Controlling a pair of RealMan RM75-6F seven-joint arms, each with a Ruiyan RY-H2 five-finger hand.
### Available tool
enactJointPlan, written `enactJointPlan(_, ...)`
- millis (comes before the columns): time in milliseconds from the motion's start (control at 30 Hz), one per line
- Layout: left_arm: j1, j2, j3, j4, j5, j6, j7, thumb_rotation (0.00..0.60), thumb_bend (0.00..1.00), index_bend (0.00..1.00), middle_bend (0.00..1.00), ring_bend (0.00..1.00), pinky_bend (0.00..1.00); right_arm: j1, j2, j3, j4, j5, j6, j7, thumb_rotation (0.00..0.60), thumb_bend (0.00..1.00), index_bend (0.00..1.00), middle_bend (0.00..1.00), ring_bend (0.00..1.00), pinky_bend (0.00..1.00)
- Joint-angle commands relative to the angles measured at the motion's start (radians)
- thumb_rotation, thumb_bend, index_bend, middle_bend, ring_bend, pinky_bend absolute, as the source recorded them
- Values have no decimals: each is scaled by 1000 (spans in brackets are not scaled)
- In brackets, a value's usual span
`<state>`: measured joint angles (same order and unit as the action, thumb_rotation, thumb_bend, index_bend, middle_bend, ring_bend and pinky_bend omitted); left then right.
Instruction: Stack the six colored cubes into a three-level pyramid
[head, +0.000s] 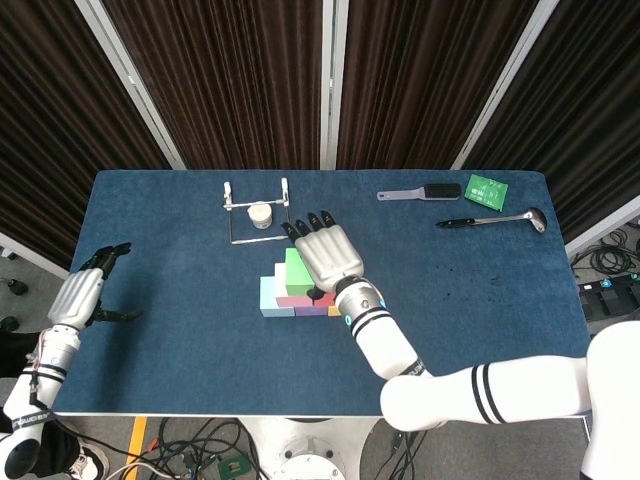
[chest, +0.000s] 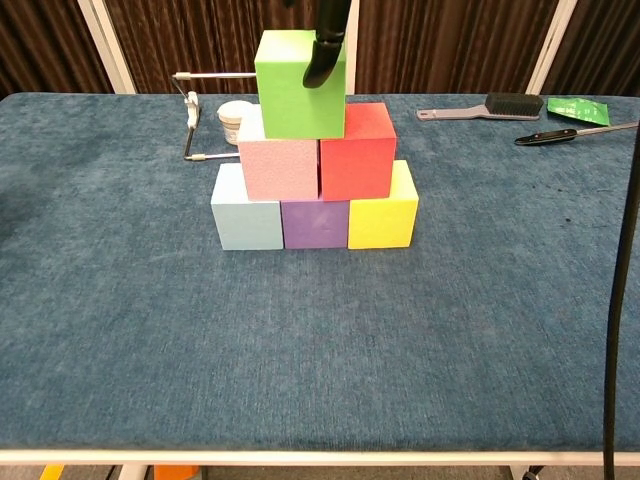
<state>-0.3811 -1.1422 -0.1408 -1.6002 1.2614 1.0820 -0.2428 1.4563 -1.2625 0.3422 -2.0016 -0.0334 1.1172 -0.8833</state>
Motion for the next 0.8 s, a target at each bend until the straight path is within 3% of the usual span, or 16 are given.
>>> enactJointPlan(33, 0, 3, -1, -3, 0, 1, -1, 600, 32, 81, 113, 1, 137, -15, 31, 9, -28, -11, -13, 21, 600, 24, 0, 60, 0, 0)
enactJointPlan(200, 0, 7, -5, -8, 1, 6, -3, 600, 31, 81, 112, 1, 137, -99, 177, -23, -160, -96, 6, 55, 600, 18, 0, 22, 0, 0)
enactJointPlan(300, 5, 3, -12, -8, 14, 34, -9, 600, 31, 81, 113, 0, 137, -230, 293, -97, -250, -265, 58, 106, 600, 18, 0, 4, 0, 0)
enactJointPlan(400, 15, -9, -18, -1, 40, 81, -8, 600, 32, 94, 113, 1, 137, -376, 356, -183, -274, -459, 85, 192, 600, 18, 0, 0, 0, 0)
enactJointPlan(533, 39, -33, -19, 14, 96, 176, 8, 600, 31, 102, 113, 1, 137, -630, 337, -339, -169, -845, 166, 373, 600, 10, 0, 0, 0, 0)
enactJointPlan(633, 55, -55, -10, 43, 141, 240, 36, 600, 26, 102, 113, 1, 137, -780, 269, -428, -41, -1058, 267, 469, 600, 1, 0, 0, 0, 0)
enactJointPlan(800, 77, -69, 18, 66, 185, 287, 95, 600, 8, 102, 118, 1, 137, -941, 161, -496, 147, -1227, 379, 571, 600, 0, 0, 0, 0, 0)
